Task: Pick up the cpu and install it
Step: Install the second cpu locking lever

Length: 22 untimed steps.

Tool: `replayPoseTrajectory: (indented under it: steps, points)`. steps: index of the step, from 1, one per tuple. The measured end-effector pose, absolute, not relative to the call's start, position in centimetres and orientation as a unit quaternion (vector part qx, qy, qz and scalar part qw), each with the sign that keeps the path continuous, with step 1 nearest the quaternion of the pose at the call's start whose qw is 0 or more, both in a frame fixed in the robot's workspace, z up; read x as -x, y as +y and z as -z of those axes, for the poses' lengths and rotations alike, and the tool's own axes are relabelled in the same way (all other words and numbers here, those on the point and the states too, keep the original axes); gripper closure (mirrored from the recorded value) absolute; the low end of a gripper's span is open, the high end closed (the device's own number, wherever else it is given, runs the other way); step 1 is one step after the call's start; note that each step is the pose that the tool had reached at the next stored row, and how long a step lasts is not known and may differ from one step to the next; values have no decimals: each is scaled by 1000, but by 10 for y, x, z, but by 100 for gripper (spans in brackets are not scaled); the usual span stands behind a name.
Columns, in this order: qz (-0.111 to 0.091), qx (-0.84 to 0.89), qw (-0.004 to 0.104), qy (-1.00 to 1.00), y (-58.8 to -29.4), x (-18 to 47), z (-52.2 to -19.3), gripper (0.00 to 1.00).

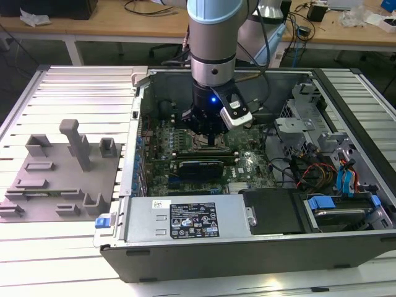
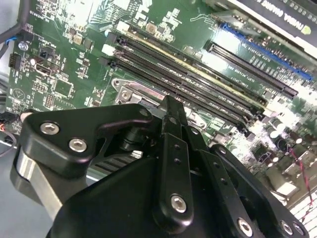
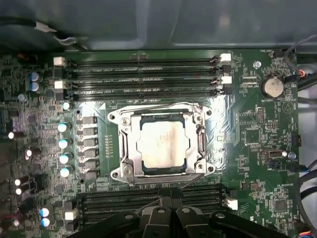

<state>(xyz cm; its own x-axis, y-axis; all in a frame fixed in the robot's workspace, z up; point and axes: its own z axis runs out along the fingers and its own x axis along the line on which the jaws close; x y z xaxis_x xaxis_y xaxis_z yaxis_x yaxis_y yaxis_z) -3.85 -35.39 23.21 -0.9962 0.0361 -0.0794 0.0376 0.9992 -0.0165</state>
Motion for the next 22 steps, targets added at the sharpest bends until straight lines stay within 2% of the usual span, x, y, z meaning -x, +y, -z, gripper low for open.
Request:
replayPoseTrajectory:
  steps: [5,22]
  points:
    - [7,32,40,999,-355,40,-231,89]
    - [7,27,40,999,-362,60,-224,89]
